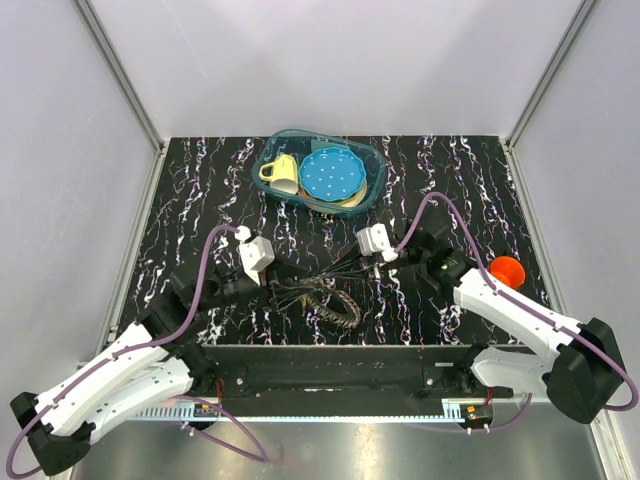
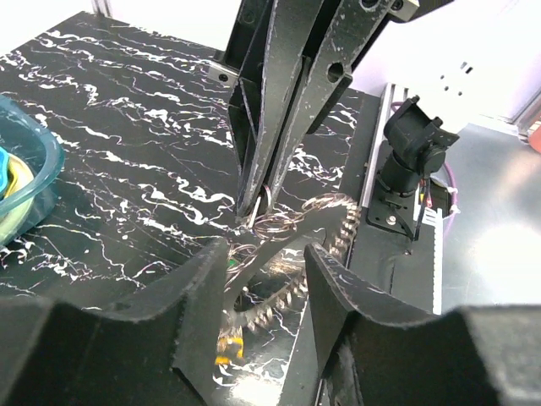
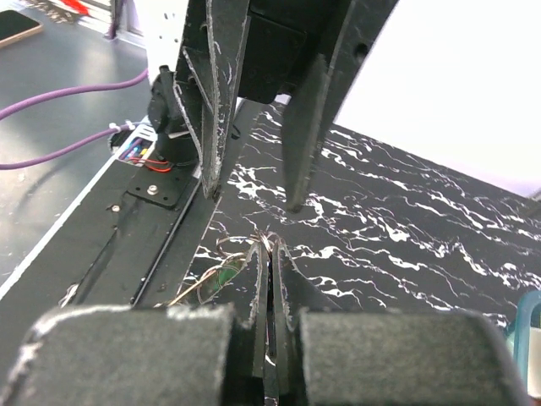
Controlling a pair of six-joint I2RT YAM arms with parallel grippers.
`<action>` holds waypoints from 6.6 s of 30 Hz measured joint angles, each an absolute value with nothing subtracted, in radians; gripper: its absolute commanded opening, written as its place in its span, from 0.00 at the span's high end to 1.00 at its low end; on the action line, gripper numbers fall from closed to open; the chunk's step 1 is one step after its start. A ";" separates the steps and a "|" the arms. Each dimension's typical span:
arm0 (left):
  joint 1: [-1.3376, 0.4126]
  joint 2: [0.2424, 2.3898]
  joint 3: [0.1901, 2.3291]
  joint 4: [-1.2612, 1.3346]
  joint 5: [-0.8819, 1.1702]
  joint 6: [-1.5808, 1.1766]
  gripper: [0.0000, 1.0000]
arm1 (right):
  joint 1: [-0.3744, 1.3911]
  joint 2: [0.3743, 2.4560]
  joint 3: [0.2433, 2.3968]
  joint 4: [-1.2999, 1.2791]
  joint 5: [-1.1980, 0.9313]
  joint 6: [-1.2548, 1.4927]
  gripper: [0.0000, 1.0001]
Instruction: Remove the keys from the keyring
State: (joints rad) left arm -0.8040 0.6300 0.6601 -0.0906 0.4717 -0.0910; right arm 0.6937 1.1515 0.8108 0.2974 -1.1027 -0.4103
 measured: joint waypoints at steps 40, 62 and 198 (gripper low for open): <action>-0.824 0.749 0.593 0.126 0.227 -0.154 0.57 | 0.693 1.136 0.734 0.452 -0.778 -0.208 1.00; -0.857 0.802 0.606 0.098 0.107 -0.113 0.64 | 0.694 1.136 0.685 0.469 -0.754 -0.297 1.00; -0.864 0.579 0.539 0.016 0.101 -0.302 0.62 | 0.732 1.258 0.811 0.483 -0.966 -0.527 1.00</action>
State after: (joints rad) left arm -0.8639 0.5785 0.5388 0.0162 0.1009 -0.3023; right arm 0.7322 1.2575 0.8108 0.4828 -0.9661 -0.5266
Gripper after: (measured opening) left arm 0.393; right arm 0.014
